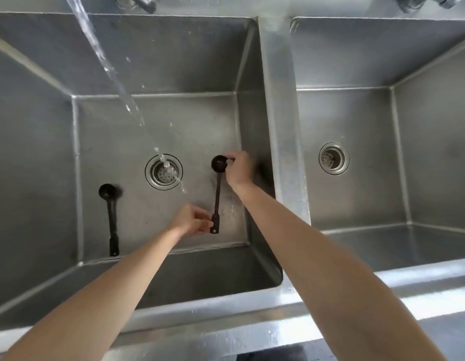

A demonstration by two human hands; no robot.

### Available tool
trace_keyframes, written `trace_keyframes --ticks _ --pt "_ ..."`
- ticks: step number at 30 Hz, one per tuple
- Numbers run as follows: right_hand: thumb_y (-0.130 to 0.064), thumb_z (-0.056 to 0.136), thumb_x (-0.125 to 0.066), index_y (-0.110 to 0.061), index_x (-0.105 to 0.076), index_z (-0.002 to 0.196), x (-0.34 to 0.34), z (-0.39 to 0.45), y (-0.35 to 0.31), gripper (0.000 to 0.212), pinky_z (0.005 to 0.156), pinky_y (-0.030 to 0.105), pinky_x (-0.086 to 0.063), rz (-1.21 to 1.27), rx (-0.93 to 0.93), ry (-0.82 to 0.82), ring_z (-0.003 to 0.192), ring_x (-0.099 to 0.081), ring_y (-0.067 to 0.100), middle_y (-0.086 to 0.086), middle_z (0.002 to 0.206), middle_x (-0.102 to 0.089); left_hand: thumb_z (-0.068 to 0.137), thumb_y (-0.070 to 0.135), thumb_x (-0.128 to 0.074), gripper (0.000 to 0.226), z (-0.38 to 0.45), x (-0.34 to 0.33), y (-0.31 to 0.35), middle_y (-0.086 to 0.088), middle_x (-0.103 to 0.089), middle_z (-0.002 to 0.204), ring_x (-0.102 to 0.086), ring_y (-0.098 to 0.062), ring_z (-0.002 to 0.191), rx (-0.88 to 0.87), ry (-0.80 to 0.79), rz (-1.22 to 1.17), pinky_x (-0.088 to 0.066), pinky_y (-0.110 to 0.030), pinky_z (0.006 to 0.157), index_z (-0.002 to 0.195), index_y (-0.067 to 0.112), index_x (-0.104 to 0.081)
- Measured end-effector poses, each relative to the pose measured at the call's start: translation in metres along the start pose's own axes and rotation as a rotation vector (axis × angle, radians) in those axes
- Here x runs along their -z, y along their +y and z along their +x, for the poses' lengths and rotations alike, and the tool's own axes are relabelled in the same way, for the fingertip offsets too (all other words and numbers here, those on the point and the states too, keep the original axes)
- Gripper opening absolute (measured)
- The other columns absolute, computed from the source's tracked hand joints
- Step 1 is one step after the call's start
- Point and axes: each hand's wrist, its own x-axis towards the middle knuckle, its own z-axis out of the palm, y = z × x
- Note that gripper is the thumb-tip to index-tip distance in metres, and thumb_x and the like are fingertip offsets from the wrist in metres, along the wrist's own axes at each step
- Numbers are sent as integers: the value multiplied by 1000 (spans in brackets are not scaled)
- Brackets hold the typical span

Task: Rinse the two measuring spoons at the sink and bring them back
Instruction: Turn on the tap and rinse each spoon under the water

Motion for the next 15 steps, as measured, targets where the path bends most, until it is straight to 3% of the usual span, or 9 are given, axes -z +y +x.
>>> trace_keyframes --ticks 3,7,11,15 --pt "0 98 -57 -3 -75 119 -27 18 12 27 89 28 -49 70 -107 44 117 -67 34 19 121 -74 87 -7 -67 20 23 -3 -8 -20 -69 88 -69 -4 51 51 -13 37 -56 -22 60 106 -3 -67" --pt "3 94 -57 -3 -75 117 -46 32 28 30 90 34 -54 73 -166 93 112 -68 39 22 119 -72 85 -9 -68 23 47 -14 -18 -26 -66 88 -64 -2 41 80 45 125 -51 -17 46 107 -13 -64" --pt "1 97 -54 -3 -75 118 -54 41 49 30 85 35 -53 84 -244 151 109 -68 43 24 122 -68 79 0 -76 13 59 -23 -27 -20 -73 80 -64 -20 57 89 201 254 -54 -28 61 92 -1 -73" --pt "-3 100 -51 -5 -74 121 -63 44 57 31 78 28 -41 54 -253 152 109 -67 44 23 126 -65 74 7 -79 9 64 -29 -30 -14 -78 82 -71 -23 73 75 260 305 -55 -29 73 82 8 -75"
